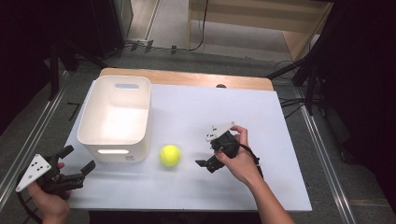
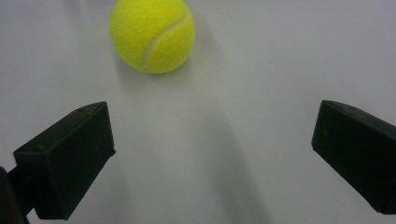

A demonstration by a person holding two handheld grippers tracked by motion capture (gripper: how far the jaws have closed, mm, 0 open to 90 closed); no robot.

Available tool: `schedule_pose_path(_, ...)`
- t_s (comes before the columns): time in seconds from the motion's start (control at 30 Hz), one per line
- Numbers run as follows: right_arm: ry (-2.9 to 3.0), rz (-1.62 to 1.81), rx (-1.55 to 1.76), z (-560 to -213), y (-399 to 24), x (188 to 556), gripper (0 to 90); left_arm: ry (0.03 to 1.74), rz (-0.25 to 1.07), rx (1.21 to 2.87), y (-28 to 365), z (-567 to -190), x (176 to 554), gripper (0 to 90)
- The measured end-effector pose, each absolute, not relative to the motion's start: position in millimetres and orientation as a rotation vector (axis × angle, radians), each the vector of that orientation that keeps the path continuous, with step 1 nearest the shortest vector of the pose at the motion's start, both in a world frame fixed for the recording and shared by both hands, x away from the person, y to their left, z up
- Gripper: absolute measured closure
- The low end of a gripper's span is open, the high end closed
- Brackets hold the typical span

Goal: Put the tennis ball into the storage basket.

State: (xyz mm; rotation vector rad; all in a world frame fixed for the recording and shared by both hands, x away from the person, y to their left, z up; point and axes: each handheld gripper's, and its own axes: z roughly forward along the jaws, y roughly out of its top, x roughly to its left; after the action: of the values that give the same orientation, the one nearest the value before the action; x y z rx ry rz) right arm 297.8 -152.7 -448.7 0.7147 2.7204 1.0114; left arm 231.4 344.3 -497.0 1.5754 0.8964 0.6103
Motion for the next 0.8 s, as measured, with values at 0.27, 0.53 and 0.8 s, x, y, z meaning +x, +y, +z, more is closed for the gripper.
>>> schedule_pose_path(0.27,2.735,0.978,0.698,-450,-142,301,0.0,0.895,0.609,1.574,344,-497,231,0.0)
schedule_pose_path(0.53,2.760,0.962,0.658,-450,-128,304,0.0,0.894,0.610,1.577,344,-497,231,0.0)
schedule_pose_path(0.8,2.791,0.939,0.637,-451,-116,306,0.0,0.893,0.608,1.577,344,-497,231,0.0)
